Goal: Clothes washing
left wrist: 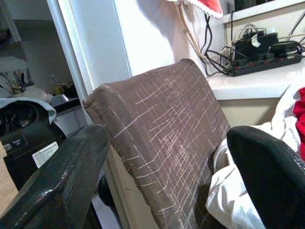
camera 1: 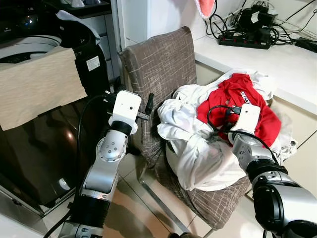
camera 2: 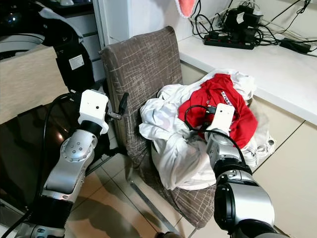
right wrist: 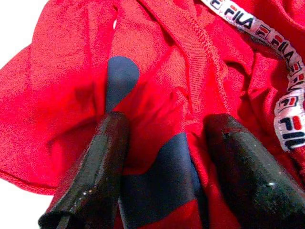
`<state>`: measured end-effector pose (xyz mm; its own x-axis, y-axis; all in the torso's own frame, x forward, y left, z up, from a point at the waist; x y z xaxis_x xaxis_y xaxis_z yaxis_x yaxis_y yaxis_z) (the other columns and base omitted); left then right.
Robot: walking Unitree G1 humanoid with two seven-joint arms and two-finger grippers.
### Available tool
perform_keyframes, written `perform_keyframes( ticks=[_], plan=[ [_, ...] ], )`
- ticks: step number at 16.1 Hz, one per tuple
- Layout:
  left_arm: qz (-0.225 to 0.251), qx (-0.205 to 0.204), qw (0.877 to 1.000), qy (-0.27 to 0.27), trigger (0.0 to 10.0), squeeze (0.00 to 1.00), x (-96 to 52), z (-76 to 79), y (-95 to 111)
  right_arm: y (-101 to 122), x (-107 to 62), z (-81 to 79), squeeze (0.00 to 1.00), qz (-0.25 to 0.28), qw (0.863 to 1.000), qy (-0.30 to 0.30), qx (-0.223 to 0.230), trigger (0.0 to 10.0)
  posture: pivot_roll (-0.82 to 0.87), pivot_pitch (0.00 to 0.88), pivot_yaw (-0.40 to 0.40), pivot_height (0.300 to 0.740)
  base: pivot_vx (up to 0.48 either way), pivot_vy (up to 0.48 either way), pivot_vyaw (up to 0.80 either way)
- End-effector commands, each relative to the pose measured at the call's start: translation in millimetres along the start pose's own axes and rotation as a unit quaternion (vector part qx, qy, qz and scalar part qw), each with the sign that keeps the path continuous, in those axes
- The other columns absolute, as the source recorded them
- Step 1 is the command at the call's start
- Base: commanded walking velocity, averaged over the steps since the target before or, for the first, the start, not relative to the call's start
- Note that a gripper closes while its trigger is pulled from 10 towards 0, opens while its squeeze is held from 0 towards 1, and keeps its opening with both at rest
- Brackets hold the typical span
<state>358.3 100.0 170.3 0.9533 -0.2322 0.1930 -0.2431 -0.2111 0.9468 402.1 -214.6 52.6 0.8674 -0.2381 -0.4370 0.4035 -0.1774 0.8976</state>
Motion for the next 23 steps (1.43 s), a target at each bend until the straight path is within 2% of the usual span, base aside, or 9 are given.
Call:
perform_keyframes(
  ticks=[1, 10, 13, 15, 18, 19, 21, 22, 23],
  plan=[
    [0.001, 0.005, 1.000, -0.001, 10.0, 0.00, 0.5, -0.2, 0.5, -11.7, -1.1, -11.4, 0.00, -0.025, 0.999, 0.019, -0.006, 0.0, 0.04, 0.004, -0.016, 0.740, 0.000, 0.000, 0.00],
    [-0.009, 0.006, 1.000, -0.015, 10.0, 0.00, 0.7, 2.6, -6.0, 45.2, -2.5, -28.9, 0.00, 0.092, 0.991, 0.051, -0.084, 0.0, 0.03, 0.000, -0.015, 0.740, 0.000, 0.000, 0.00],
    [-0.008, 0.006, 1.000, -0.022, 10.0, 0.00, 1.0, 4.2, -5.6, 81.8, -18.3, -78.2, 0.00, 0.158, 0.967, 0.194, -0.037, 0.0, 0.03, 0.001, -0.004, 0.740, 0.000, 0.000, 0.00],
    [-0.010, 0.009, 1.000, -0.024, 10.0, 0.00, 1.2, 3.0, -6.4, 151.1, -73.7, -131.5, 0.00, 0.287, 0.876, 0.387, -0.027, 0.0, 0.03, 0.000, 0.000, 0.740, 0.000, 0.000, 0.00],
    [-0.007, 0.013, 1.000, -0.021, 10.0, 0.00, 3.8, 1.4, -5.3, 210.3, -138.3, -152.0, 0.00, 0.393, 0.778, 0.489, -0.038, 0.0, 0.03, 0.000, -0.004, 0.740, 0.000, 0.000, 0.00],
    [-0.008, 0.017, 1.000, -0.009, 10.0, 0.00, 3.6, -1.3, -5.9, 218.3, -151.8, -158.0, 0.00, 0.415, 0.761, 0.496, -0.046, 0.0, 0.03, 0.000, -0.009, 0.740, 0.000, 0.000, 0.00],
    [-0.011, 0.017, 1.000, 0.004, 10.0, 0.00, 2.7, -4.0, -7.9, 213.1, -146.5, -160.4, 0.00, 0.432, 0.778, 0.447, -0.092, 0.0, 0.04, 0.000, -0.019, 0.740, 0.000, 0.000, 0.00],
    [-0.010, 0.015, 1.000, 0.006, 10.0, 0.00, 1.6, -3.6, -8.0, 194.1, -107.6, -142.8, 0.00, 0.387, 0.847, 0.353, -0.090, 0.0, 0.04, 0.000, -0.024, 0.740, 0.000, 0.000, 0.00],
    [-0.011, 0.014, 1.000, 0.006, 10.0, 0.00, 0.9, -3.1, -8.5, 175.5, -75.5, -116.9, 0.00, 0.343, 0.899, 0.258, -0.091, 10.0, 0.04, 0.000, -0.027, 0.740, 0.000, 0.000, 0.00]
  ],
)
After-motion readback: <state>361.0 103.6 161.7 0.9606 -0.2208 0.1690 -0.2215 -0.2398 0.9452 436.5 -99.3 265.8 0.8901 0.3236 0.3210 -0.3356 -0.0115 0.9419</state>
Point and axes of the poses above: a point about 5 cm out from each wrist's last joint towards the gripper, its own x axis pointing out of the wrist towards the gripper, its own y axis along the axis of the wrist's last joint, z = x × y, the point moved 5 cm from there along x, pointing out of the wrist towards the gripper
